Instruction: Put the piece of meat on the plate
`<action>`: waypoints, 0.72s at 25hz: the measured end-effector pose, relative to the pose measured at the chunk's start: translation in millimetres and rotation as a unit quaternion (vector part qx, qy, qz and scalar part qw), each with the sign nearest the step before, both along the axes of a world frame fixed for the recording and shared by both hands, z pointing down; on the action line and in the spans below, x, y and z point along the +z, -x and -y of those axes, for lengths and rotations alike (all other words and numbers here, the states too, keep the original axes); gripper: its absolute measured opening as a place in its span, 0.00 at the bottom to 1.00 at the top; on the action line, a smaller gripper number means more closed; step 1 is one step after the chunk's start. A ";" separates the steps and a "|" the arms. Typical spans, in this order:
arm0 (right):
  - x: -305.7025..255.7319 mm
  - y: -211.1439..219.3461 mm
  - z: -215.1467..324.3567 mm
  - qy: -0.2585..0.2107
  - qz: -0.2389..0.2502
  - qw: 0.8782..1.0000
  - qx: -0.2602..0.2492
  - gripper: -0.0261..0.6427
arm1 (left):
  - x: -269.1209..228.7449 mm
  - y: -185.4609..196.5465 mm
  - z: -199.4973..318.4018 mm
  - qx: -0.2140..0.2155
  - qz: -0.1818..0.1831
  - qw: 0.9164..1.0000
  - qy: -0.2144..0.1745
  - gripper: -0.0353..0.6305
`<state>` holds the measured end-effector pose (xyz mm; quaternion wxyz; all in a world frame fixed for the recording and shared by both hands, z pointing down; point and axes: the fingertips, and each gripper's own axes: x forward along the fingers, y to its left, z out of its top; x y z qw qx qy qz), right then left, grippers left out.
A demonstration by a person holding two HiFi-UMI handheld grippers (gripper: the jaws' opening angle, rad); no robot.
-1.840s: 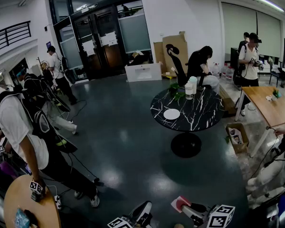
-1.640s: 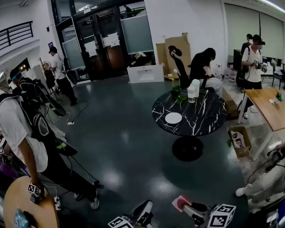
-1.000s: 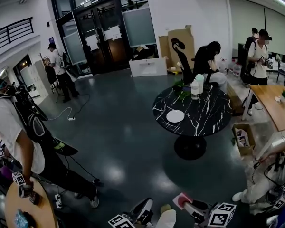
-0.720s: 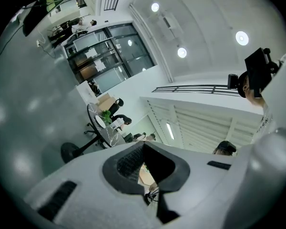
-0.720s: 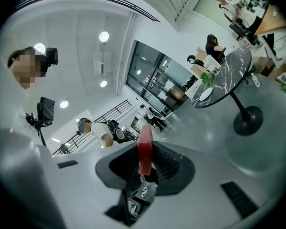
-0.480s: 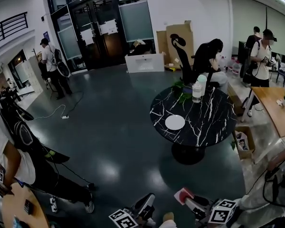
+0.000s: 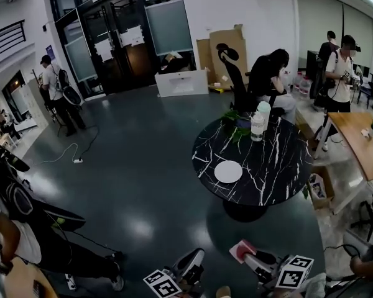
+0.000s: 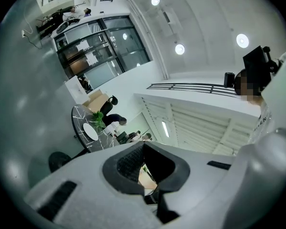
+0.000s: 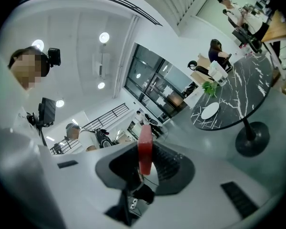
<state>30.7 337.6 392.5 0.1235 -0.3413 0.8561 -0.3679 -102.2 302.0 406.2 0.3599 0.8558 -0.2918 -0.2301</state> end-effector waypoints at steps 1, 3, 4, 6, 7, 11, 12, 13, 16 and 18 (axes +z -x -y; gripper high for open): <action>-0.8 -0.3 6.9 -0.002 0.000 1.000 0.003 0.17 | 3.9 2.5 8.1 -0.001 0.003 1.000 0.000 0.07; -2.9 -0.8 18.9 -0.005 0.001 1.000 0.007 0.17 | 7.0 5.8 21.8 -0.002 0.005 1.000 0.000 0.07; -3.3 -1.1 23.0 -0.004 0.001 1.000 0.009 0.17 | 6.7 6.0 26.4 -0.002 0.004 1.000 0.001 0.07; -1.9 -2.8 28.8 -0.001 0.002 1.000 0.011 0.17 | 7.1 4.7 32.4 0.000 0.003 1.000 0.004 0.07; -0.6 -4.1 32.0 0.001 0.002 1.000 0.013 0.17 | 8.3 3.7 35.5 0.001 0.003 1.000 0.005 0.07; 4.3 -9.6 51.9 0.007 0.002 1.000 0.021 0.17 | 16.1 -1.1 53.6 0.006 0.003 1.000 0.013 0.07; 6.2 -10.8 58.1 0.009 0.003 1.000 0.021 0.17 | 18.6 -2.2 59.4 0.005 0.003 1.000 0.016 0.07; 8.4 -11.7 64.7 0.012 0.003 1.000 0.020 0.17 | 20.8 -3.3 65.6 0.004 0.003 1.000 0.019 0.07; 16.7 -14.1 86.3 0.020 0.004 1.000 0.014 0.17 | 27.1 -5.8 86.3 -0.002 0.003 1.000 0.026 0.07; 20.2 -18.0 105.4 0.022 0.005 1.000 0.011 0.17 | 29.2 -9.1 103.2 -0.006 0.003 1.000 0.027 0.07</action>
